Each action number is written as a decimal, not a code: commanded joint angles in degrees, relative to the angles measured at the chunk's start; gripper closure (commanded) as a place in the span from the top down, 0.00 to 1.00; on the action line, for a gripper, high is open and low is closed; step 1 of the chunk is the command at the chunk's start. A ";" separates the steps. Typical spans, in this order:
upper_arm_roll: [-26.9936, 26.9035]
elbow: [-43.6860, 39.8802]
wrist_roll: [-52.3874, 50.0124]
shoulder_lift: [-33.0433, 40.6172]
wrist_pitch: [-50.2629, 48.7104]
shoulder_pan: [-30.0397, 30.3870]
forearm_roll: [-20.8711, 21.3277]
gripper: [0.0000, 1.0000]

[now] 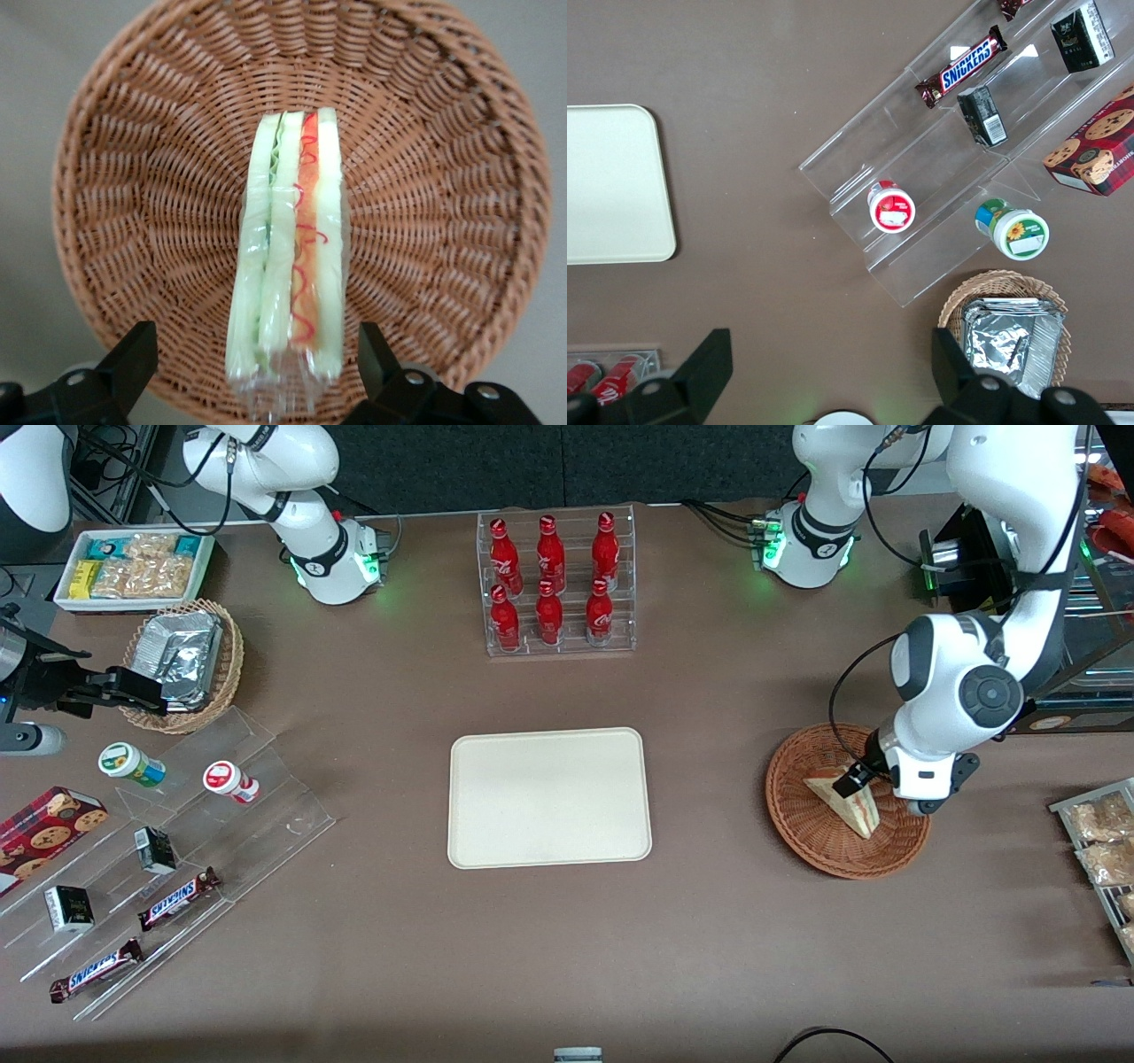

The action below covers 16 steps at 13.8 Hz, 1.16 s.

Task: Place sandwich from basket to tray
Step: 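Close the left gripper on the wrapped sandwich wedge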

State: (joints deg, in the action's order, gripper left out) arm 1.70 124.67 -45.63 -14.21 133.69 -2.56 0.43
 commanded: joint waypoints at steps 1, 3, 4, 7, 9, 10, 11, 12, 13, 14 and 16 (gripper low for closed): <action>0.06 -0.13 -1.13 -2.74 2.53 0.01 0.45 1.00; 0.06 -0.13 -1.13 -4.41 3.76 0.01 0.54 1.00; 0.06 -0.13 -1.13 -5.03 4.46 0.01 0.54 1.00; -0.03 -0.22 -1.13 -6.09 6.05 0.01 0.54 0.37; -0.03 -0.57 -1.13 -5.83 5.96 0.01 0.54 0.21; -0.03 -1.09 -1.04 -5.31 5.79 0.01 0.54 0.21; 0.06 -2.23 -1.04 -4.60 5.09 -0.08 0.54 0.21; 0.24 -3.37 -1.04 -3.81 3.43 -0.08 0.45 0.21; 0.32 -5.04 -1.04 -2.94 0.63 -0.25 0.37 0.21; 0.85 -7.58 -1.13 -2.23 -3.83 -0.86 0.28 0.21; 1.64 -15.38 -4.00 -2.40 -14.37 -4.37 0.19 0.21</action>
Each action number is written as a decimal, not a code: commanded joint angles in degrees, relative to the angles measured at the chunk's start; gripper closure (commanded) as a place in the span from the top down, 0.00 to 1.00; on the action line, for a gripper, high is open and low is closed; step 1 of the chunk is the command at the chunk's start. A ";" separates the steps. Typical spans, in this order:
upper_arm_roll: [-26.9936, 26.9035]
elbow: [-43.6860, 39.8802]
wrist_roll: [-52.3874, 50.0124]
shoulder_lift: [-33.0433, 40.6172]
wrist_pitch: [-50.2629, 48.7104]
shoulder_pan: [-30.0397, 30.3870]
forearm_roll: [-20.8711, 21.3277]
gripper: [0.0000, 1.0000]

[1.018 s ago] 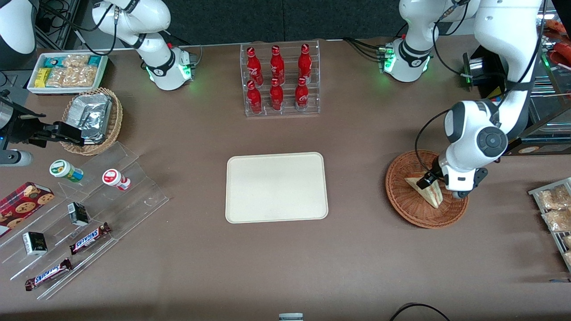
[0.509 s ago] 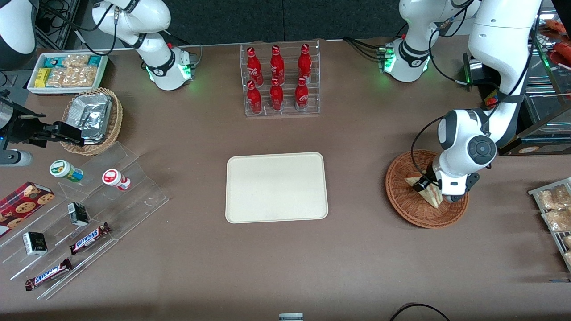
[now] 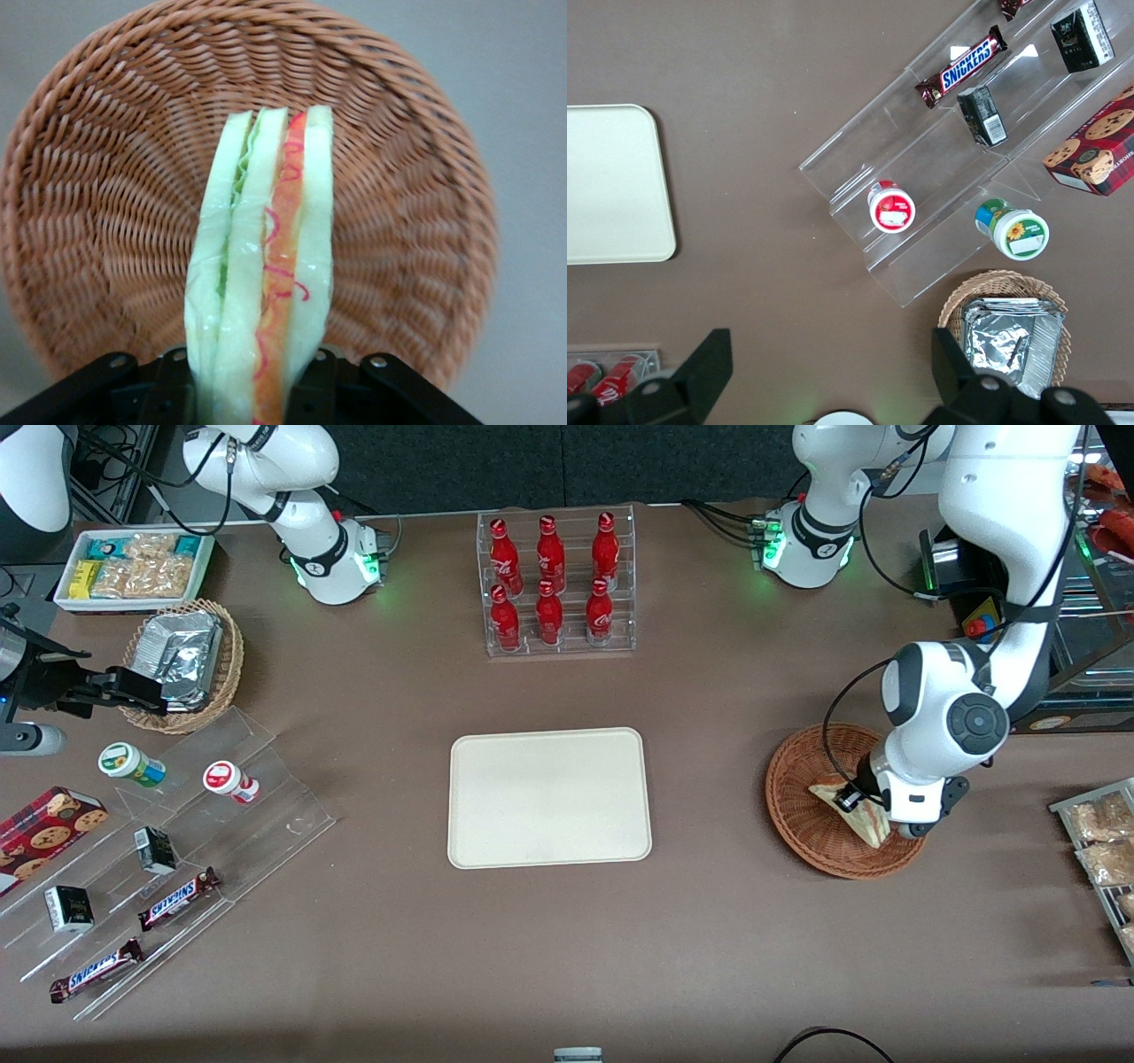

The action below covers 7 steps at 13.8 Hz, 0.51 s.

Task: Place sandwich from basket to tray
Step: 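Close the left gripper on the wrapped sandwich wedge, then lift the sandwich and carry it with the left gripper over the cream tray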

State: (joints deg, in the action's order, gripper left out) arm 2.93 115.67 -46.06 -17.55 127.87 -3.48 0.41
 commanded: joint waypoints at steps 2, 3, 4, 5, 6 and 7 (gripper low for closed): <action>0.41 -13.51 -7.98 -0.54 -15.17 -8.98 0.21 0.21; 0.41 -16.15 -10.08 -1.25 -16.50 -12.31 0.21 0.21; 0.41 -17.65 -12.54 -1.52 -16.69 -15.73 0.21 0.21; 0.41 -18.63 -14.74 -2.13 -16.69 -18.73 0.12 0.21; 0.41 -18.90 -16.07 -2.92 -16.43 -21.98 0.21 0.21; 0.41 -19.94 -16.69 -4.23 -16.25 -25.23 0.12 0.21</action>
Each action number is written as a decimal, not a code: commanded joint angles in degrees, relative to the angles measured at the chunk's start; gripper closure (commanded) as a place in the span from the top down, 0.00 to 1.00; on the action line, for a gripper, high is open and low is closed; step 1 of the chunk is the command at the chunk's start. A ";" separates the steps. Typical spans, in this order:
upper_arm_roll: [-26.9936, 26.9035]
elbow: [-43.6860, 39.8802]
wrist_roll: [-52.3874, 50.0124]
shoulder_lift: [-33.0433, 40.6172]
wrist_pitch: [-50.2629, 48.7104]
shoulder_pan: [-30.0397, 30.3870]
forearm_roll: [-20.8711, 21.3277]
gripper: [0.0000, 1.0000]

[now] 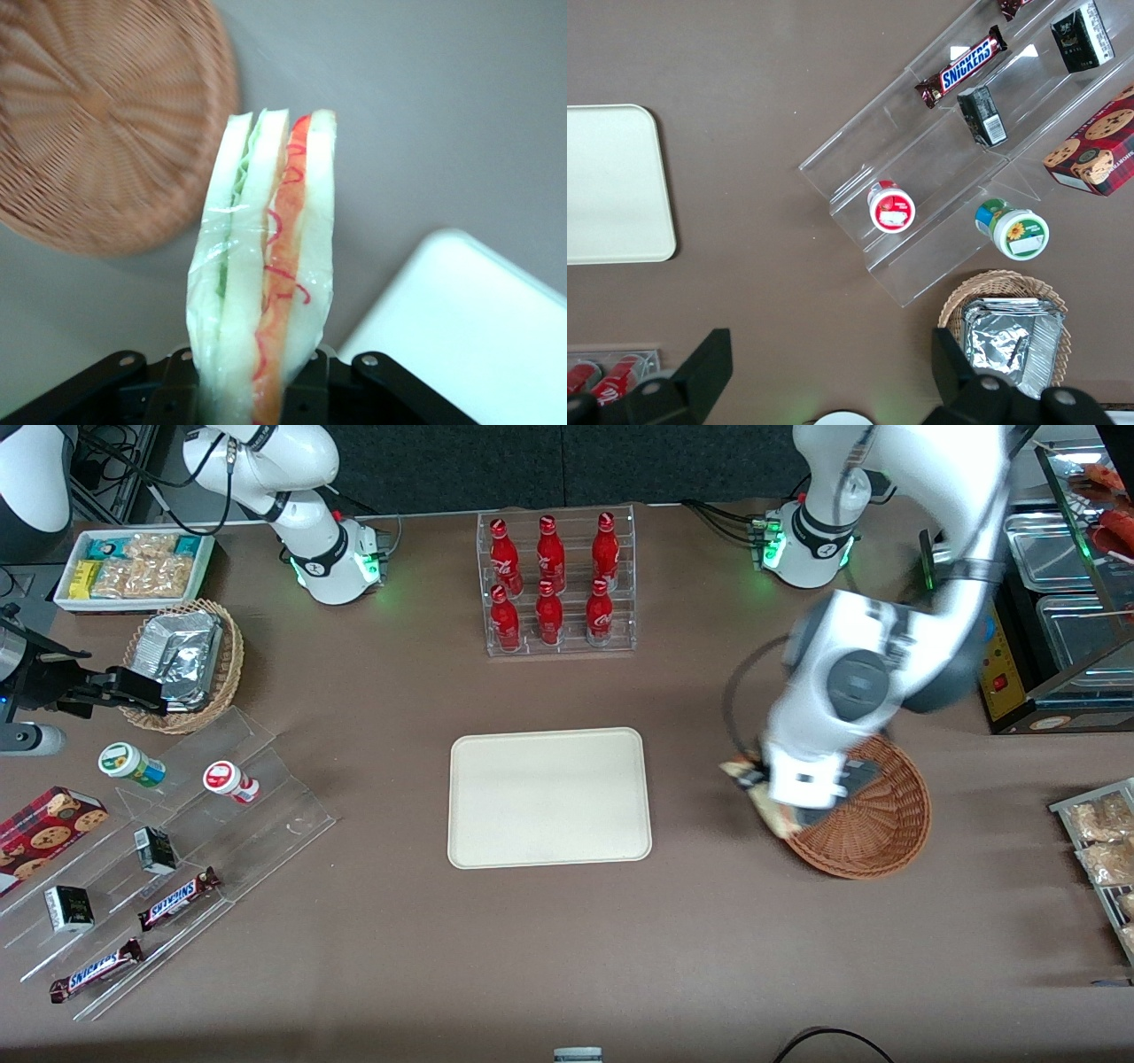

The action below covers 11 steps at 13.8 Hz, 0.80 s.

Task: Place sandwich from basket to tray
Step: 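Lift the sandwich and carry it with the left gripper over the cream tray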

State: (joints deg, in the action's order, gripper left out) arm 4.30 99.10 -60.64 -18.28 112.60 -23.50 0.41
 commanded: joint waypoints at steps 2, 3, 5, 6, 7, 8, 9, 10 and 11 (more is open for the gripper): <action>-0.88 -8.89 -1.24 -7.89 -1.41 -9.09 -0.14 0.22; -0.79 -11.62 -1.15 -10.35 -1.33 -11.54 0.03 0.22; -0.79 -17.51 -0.45 -15.80 -1.16 -14.89 0.12 0.22; -0.70 -20.32 1.82 -18.26 -1.07 -16.04 0.03 0.22; -0.70 -22.35 6.45 -19.85 -0.89 -16.83 0.03 0.22; -0.61 -23.59 12.15 -20.91 -0.63 -16.93 -0.49 0.22; 0.52 -25.87 16.91 -23.18 -0.45 -16.93 -0.84 0.21; 1.40 -29.02 16.09 -25.99 -0.36 -17.01 -0.85 0.21; 1.50 -31.84 13.99 -28.89 -0.10 -17.45 -0.76 0.21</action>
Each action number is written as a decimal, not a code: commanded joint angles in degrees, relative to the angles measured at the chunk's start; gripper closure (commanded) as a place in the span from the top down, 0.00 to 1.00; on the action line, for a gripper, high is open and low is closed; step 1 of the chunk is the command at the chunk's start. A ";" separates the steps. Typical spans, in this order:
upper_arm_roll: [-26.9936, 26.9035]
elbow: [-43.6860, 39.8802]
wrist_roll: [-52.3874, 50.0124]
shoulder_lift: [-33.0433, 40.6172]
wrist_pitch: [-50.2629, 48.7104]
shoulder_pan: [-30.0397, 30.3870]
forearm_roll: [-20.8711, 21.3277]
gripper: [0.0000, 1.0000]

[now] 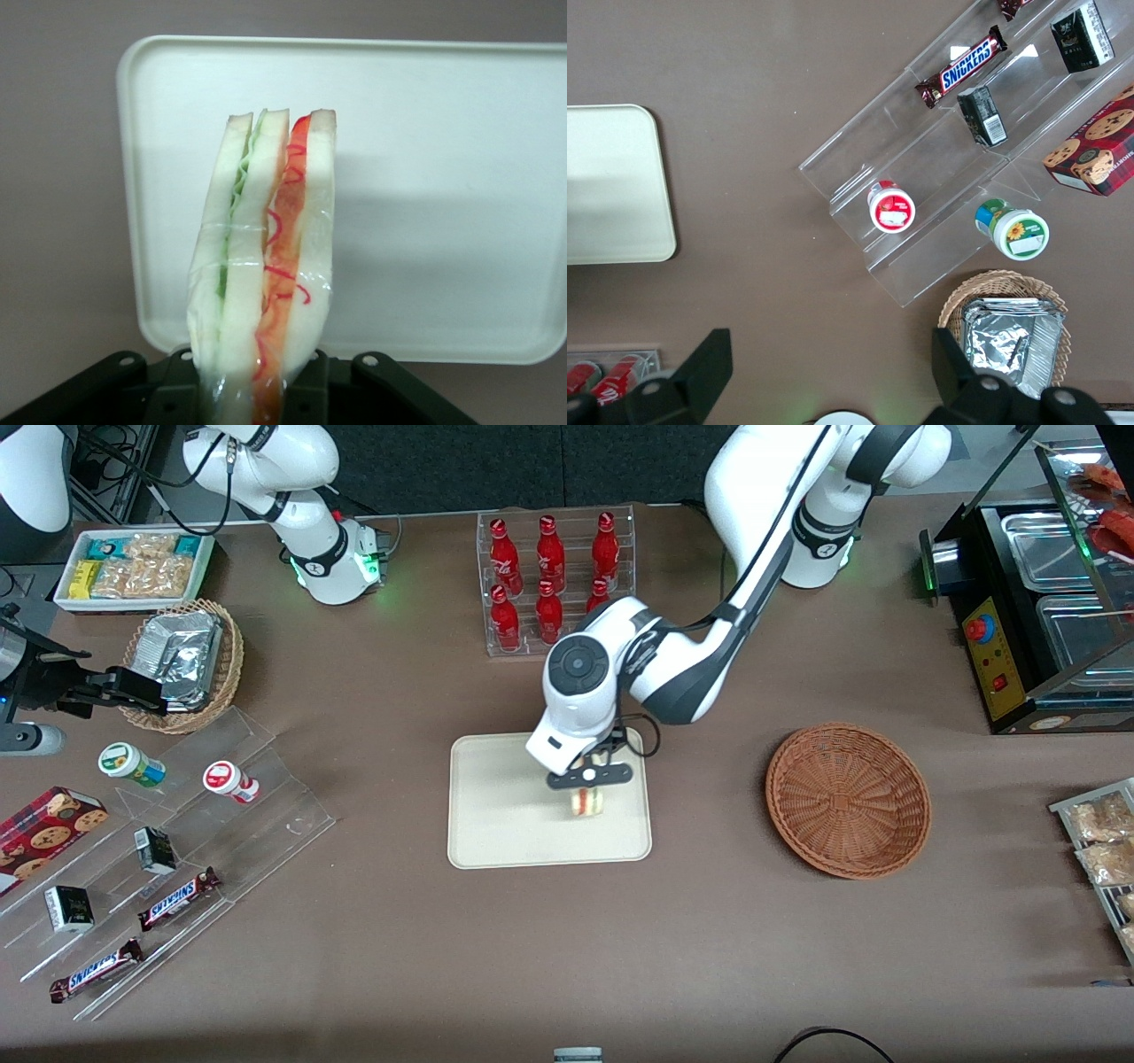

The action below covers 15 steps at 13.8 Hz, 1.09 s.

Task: Place sandwich from basket to tray
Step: 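Lift the sandwich and carry it with the left gripper over the cream tray, then lower the sandwich onto the tray and open the left gripper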

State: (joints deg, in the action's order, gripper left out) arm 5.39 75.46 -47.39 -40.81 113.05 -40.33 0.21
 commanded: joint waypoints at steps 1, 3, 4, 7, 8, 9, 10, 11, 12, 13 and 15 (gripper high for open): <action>0.41 -10.75 -0.41 -8.83 -0.02 -1.24 -0.56 0.22; 0.41 -12.44 -1.82 -12.09 1.90 -1.33 -0.47 0.23; 0.41 -12.27 -3.14 -13.06 3.48 -1.33 -0.56 0.23; 0.32 -12.00 -7.35 -15.35 4.99 -1.42 0.05 0.28; 0.24 -12.00 -8.24 -15.44 5.17 -1.59 0.06 0.58; 0.32 -12.00 -8.42 -15.10 4.91 -1.59 -0.47 0.96; 0.32 -12.00 -8.51 -14.31 4.03 -1.42 -0.56 0.99; 0.32 -12.00 -8.42 -13.26 2.46 -1.16 -0.65 0.99; 0.32 -12.00 -8.34 -11.94 0.18 -0.98 -0.65 0.99; 0.24 -12.00 -8.25 -9.75 -2.63 -0.28 -0.65 0.99; 0.41 -9.65 -6.32 -4.40 -7.64 3.30 -0.73 0.99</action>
State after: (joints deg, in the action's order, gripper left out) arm 5.70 62.44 -54.89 -51.62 110.31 -40.24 0.17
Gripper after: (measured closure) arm 0.026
